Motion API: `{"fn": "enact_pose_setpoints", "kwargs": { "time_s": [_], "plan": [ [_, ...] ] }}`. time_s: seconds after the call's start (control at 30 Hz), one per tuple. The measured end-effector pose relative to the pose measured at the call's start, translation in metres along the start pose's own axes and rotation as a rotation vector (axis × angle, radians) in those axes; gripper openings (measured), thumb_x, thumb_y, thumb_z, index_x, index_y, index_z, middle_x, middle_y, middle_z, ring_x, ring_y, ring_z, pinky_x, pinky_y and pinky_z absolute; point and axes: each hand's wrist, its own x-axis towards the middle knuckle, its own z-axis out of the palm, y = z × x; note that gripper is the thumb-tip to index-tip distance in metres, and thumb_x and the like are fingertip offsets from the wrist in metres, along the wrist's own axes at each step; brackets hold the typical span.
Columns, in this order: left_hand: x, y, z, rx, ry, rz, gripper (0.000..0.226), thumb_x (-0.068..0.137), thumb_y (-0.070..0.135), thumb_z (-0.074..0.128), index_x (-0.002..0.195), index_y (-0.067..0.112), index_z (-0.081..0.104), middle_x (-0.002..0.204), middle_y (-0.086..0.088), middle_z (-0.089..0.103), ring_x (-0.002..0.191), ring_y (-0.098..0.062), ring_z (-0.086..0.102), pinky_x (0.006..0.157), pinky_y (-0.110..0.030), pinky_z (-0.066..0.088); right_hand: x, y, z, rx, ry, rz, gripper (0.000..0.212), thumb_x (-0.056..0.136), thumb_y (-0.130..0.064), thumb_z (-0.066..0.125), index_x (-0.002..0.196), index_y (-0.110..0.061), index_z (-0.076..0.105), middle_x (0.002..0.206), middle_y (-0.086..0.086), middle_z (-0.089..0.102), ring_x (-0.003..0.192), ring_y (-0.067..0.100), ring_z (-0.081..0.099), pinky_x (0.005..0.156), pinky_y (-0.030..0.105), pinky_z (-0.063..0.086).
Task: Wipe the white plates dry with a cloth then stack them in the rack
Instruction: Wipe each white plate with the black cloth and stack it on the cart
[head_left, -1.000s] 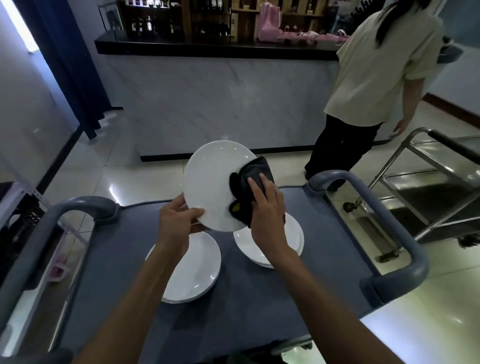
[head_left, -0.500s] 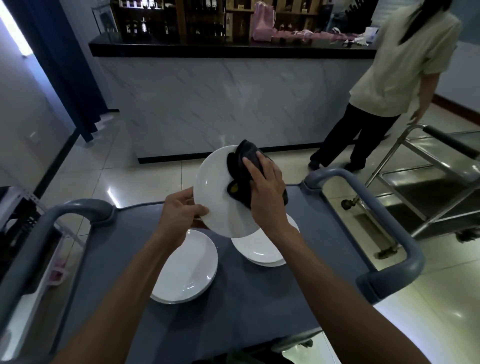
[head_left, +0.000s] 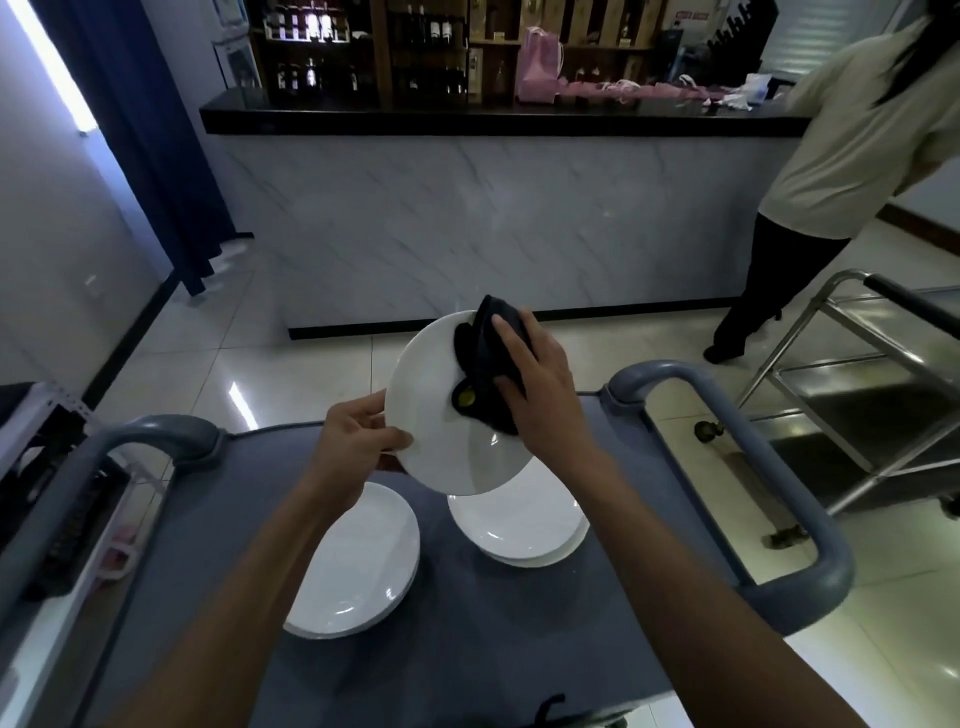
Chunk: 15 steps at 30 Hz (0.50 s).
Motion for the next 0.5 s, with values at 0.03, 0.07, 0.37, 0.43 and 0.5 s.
{"fn": "enact_pose_setpoints", "kwargs": {
  "time_s": [0.03,0.07,0.37,0.43,0.5],
  "plan": [
    [0.002,-0.001,0.003,-0.001,0.0,-0.004,0.048,0.079,-0.018,0.063,0.111,0.015,0.073,0.1,-0.013,0.076,0.089,-0.035,0.073,0.062,-0.041,0.061,0.002,0.007,-0.002,0.009,-0.026,-0.006,0.071,0.091,-0.008,0.063,0.155,-0.023,0.035,0.163,0.009,0.025,0.14,0.037,0.033,0.116,0.051,0.031],
    [0.004,-0.002,0.005,0.0,-0.003,-0.006,0.048,0.079,-0.018,0.063,0.111,0.015,0.073,0.1,-0.013,0.076,0.09,-0.035,0.073,0.062,-0.041,0.061,0.004,0.013,-0.005,0.016,-0.055,-0.01,0.073,0.091,-0.009,0.064,0.155,-0.025,0.034,0.163,0.009,0.023,0.139,0.037,0.033,0.116,0.051,0.031],
    [0.016,-0.007,0.032,0.025,-0.01,-0.001,0.055,0.08,-0.016,0.064,0.099,0.033,0.08,0.104,-0.007,0.076,0.095,-0.033,0.072,0.065,-0.042,0.062,0.019,0.054,-0.028,0.191,-0.064,-0.031,0.073,0.082,-0.008,0.07,0.148,-0.026,0.045,0.137,0.005,0.048,0.122,0.027,0.049,0.106,0.044,0.043],
    [0.018,-0.008,0.037,0.032,-0.002,0.004,0.056,0.081,-0.015,0.065,0.099,0.036,0.08,0.104,-0.007,0.077,0.095,-0.032,0.072,0.065,-0.042,0.062,0.018,0.059,-0.031,0.227,-0.041,-0.02,0.071,0.081,-0.007,0.07,0.146,-0.026,0.048,0.129,0.004,0.051,0.117,0.023,0.051,0.102,0.04,0.047],
    [0.019,-0.01,0.042,0.047,0.002,0.011,0.055,0.082,-0.013,0.066,0.102,0.037,0.079,0.105,-0.007,0.076,0.096,-0.032,0.072,0.066,-0.042,0.062,0.017,0.065,-0.033,0.246,-0.04,-0.012,0.07,0.081,-0.007,0.069,0.144,-0.028,0.048,0.125,0.002,0.051,0.114,0.021,0.053,0.098,0.036,0.049]
  ]
}}
